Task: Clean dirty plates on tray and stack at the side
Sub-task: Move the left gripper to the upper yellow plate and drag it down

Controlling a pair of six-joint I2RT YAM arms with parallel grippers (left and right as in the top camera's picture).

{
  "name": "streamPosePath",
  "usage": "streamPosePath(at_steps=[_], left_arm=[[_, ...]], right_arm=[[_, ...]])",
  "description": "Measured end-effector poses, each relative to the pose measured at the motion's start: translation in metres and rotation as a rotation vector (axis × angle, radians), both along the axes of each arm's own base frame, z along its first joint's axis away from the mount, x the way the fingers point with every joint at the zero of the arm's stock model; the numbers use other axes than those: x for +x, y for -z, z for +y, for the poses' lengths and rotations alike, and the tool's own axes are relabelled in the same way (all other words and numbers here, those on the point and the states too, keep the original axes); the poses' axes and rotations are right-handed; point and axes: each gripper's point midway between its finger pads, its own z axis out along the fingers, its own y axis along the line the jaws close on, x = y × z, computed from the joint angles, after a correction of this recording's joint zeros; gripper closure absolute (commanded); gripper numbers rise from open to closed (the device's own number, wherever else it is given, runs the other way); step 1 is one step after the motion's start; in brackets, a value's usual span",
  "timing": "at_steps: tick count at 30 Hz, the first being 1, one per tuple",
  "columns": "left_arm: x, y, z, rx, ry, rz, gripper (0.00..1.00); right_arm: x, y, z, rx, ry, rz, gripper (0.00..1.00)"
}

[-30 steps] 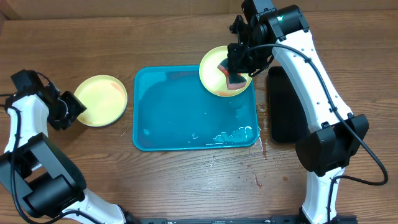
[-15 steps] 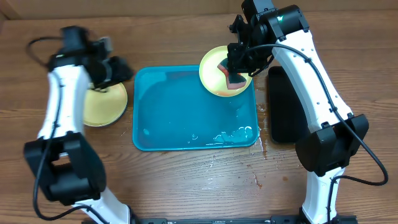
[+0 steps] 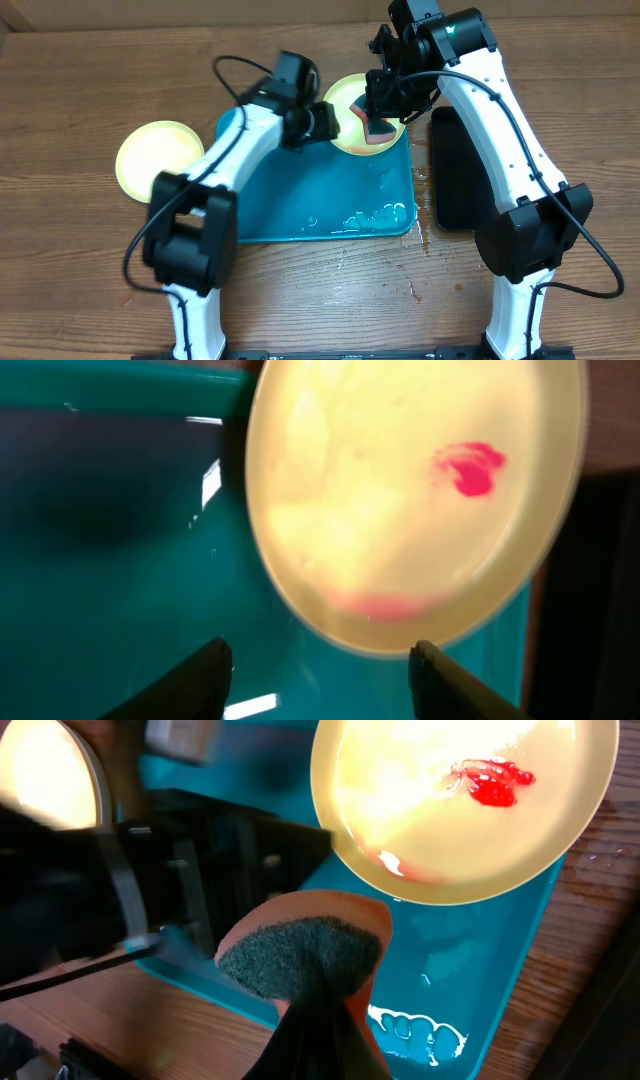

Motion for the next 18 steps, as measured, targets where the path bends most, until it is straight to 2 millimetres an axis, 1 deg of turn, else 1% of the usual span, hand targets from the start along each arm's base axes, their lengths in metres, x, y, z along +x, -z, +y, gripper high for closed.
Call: streamPosePath(at_steps=[3,4,8,10,13,16,17,18], left_arm=[[0.008,0.019,-0.009,-0.008,-0.052,0.007,0.48],[0.01,0.025,-0.01,-0.009,-0.073,0.012,0.48],[0.015,0.036,-0.008,-0.006,-0.156,0.029,0.5],[0.017,0.041,-0.006,-0.008,-0.196,0.038,0.54],[0.024,0.043,-0.006,-0.025,-0.258,0.043,0.73],[0.026,0.046,-0.006,-0.036,-0.293,0.055,0.87],[0.026,0.047,-0.006,-0.039,-0.302,0.06,0.93],[0.026,0.047,-0.006,-0.042,-0.312,0.065,0.96]], right_arm=[[0.0,0.0,0.0,0.001,0.0,0.0,0.96],[0.0,0.0,0.0,0.0,0.0,0.0,0.96],[0.0,0.0,0.0,0.001,0.0,0.0,0.96],[0.0,0.0,0.0,0.0,0.0,0.0,0.96],[0.0,0.0,0.0,0.0,0.0,0.0,0.96],[0.0,0.0,0.0,0.0,0.0,0.0,0.96],[0.0,0.0,0.0,0.001,0.0,0.0,0.96],[0.0,0.0,0.0,0.001,0.0,0.0,0.96]])
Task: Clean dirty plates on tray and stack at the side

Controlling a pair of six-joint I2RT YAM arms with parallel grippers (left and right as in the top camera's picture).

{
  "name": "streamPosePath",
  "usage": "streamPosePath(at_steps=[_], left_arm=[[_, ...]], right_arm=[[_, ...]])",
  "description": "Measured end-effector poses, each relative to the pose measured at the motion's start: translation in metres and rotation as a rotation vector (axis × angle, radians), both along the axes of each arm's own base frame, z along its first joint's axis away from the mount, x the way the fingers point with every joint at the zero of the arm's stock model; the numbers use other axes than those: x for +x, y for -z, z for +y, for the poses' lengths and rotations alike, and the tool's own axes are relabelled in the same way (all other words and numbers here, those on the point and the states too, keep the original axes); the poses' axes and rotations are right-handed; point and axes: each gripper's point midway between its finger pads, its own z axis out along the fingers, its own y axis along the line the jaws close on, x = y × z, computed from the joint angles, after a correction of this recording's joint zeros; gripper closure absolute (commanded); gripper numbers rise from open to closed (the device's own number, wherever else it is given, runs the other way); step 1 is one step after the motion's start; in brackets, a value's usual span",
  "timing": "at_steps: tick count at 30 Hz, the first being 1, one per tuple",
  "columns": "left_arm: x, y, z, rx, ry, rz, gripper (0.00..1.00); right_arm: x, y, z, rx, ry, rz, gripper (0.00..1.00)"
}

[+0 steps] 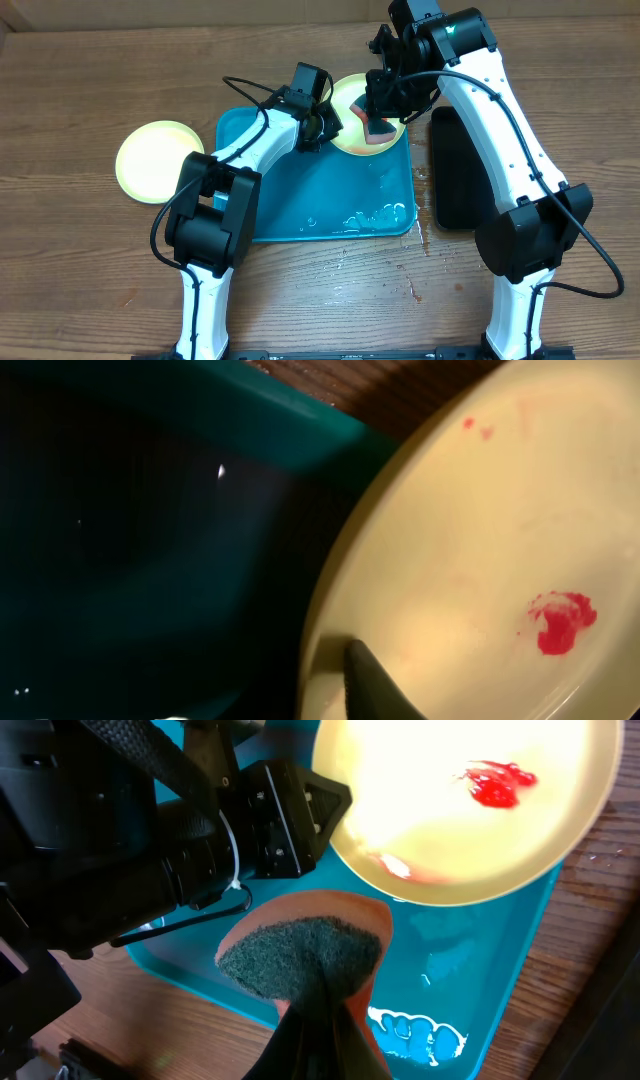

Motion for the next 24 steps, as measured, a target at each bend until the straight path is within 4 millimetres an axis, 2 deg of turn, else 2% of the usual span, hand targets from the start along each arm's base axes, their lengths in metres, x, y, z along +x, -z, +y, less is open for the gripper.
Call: streamPosePath(at_steps=[7,10,13,20,24], left_arm=[[0.002,-0.001,0.002,-0.02,-0.002,0.006,0.96],[0.0,0.001,0.01,-0.021,0.018,0.022,0.96],[-0.008,0.001,0.029,0.01,0.065,0.06,0.96],[-0.053,-0.001,0.104,0.148,0.244,0.215,0.96],[-0.075,0.001,0.119,0.182,0.377,0.274,0.96]], right_arm=[[0.0,0.0,0.0,0.0,0.0,0.0,0.96],[0.0,0.0,0.0,0.0,0.0,0.001,0.96],[0.0,0.0,0.0,-0.001,0.001,0.001,0.96],[-0.001,0.001,0.002,0.0,0.002,0.004,0.96],[-0.001,0.008,0.009,-0.001,0.01,0.023,0.96]])
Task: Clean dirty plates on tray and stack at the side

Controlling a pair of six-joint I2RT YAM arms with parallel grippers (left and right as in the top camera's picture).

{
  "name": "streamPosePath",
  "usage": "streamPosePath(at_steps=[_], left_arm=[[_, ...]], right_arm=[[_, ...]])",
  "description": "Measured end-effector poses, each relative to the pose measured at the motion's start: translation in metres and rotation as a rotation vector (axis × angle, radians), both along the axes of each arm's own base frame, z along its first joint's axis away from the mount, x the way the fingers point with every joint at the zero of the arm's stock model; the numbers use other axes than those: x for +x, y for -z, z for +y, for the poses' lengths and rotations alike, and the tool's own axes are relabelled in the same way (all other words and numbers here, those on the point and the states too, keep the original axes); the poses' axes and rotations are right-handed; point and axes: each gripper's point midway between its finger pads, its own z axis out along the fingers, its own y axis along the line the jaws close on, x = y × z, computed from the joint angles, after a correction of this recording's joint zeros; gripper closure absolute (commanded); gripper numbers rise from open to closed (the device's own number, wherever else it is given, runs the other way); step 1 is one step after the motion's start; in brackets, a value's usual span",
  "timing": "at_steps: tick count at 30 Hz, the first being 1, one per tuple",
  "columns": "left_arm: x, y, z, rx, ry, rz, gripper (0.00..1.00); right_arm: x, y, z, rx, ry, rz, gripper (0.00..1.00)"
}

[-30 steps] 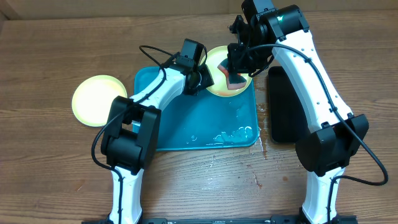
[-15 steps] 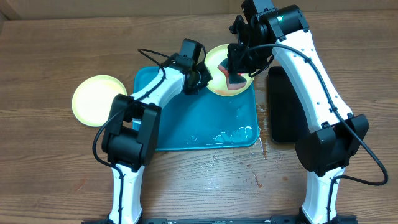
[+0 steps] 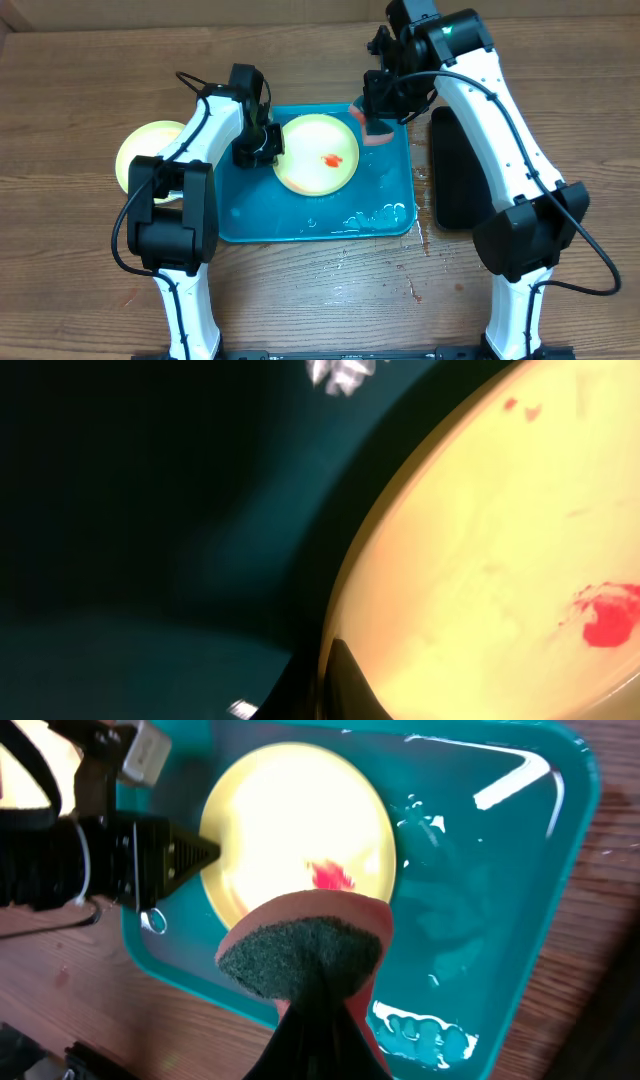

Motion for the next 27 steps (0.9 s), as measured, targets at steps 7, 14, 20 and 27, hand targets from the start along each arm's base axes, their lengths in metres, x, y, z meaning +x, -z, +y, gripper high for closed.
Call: streamPosePath(at_steps=[7,14,20,27], left_arm=[[-0.015,0.0,-0.002,-0.007,0.133,0.03,0.96],[-0.016,0.0,-0.003,-0.01,0.157,0.03,0.96],[-0.016,0.0,-0.003,-0.01,0.158,0.028,0.96],[-0.016,0.0,-0.003,-0.01,0.158,0.028,0.96]], right_arm=[[-0.005,0.031,0.027,-0.029,-0.01,0.04,0.96],[-0.012,0.076,0.042,-0.079,-0.014,0.08,0.96],[-0.005,0.126,0.039,-0.107,0.001,0.058,0.96],[-0.013,0.179,0.034,-0.112,0.002,0.053,0.96]])
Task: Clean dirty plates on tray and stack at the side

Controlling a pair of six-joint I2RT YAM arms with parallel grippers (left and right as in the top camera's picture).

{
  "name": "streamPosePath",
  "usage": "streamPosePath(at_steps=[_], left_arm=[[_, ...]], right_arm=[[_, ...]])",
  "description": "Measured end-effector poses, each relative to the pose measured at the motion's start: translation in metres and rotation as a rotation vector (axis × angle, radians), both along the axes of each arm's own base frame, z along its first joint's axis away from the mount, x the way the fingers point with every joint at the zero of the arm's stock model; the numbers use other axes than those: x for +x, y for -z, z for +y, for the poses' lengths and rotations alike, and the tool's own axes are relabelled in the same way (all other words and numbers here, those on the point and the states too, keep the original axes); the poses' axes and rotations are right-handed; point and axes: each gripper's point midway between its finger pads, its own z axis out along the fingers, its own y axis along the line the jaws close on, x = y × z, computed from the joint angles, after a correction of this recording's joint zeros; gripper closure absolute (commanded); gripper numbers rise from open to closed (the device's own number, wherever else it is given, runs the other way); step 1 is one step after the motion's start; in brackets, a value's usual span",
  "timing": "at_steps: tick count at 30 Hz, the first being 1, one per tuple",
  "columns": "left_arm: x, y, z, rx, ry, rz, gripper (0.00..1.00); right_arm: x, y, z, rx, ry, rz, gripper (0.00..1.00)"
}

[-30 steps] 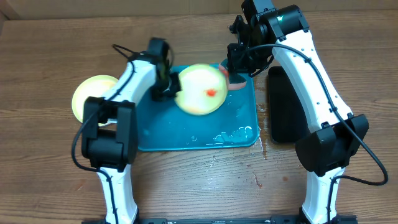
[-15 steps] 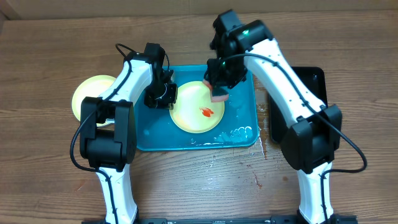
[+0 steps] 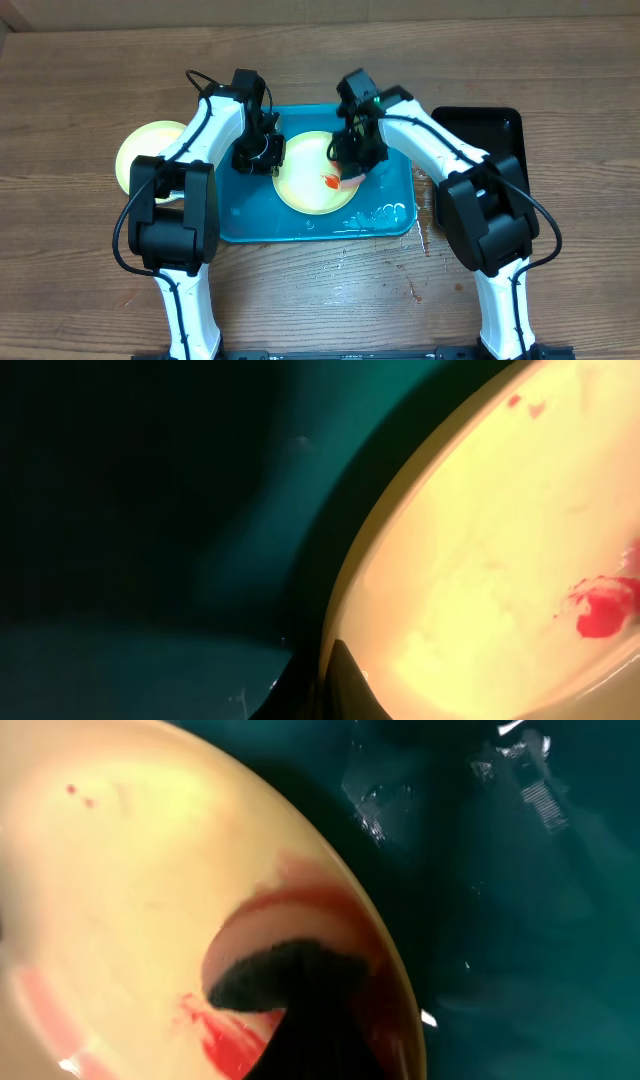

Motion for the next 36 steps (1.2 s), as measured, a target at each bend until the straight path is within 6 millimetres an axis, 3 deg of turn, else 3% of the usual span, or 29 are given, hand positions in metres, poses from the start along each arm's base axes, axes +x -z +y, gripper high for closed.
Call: streamPosePath(at_steps=[13,18,24,28,36], left_arm=[[0.0,0.0,-0.001,-0.004,0.0,-0.001,0.96],[0.001,0.0,0.0,-0.004,-0.002,-0.002,0.96],[0.0,0.0,0.0,-0.006,0.013,-0.005,0.96],[0.0,0.0,-0.002,-0.015,0.016,-0.005,0.96],[0.002,-0.001,-0.013,-0.047,0.03,-0.018,0.96]], right_arm=[[-0.003,-0.001,0.017,0.085,-0.001,-0.011,0.96],[-0.02,-0.003,0.054,0.126,-0.049,-0.019,0.96],[-0.057,-0.004,0.096,0.162,-0.147,0.01,0.96],[-0.055,-0.003,0.089,0.153,-0.134,0.024,0.96],[-0.03,0.0,0.036,0.023,-0.082,0.007,0.96]])
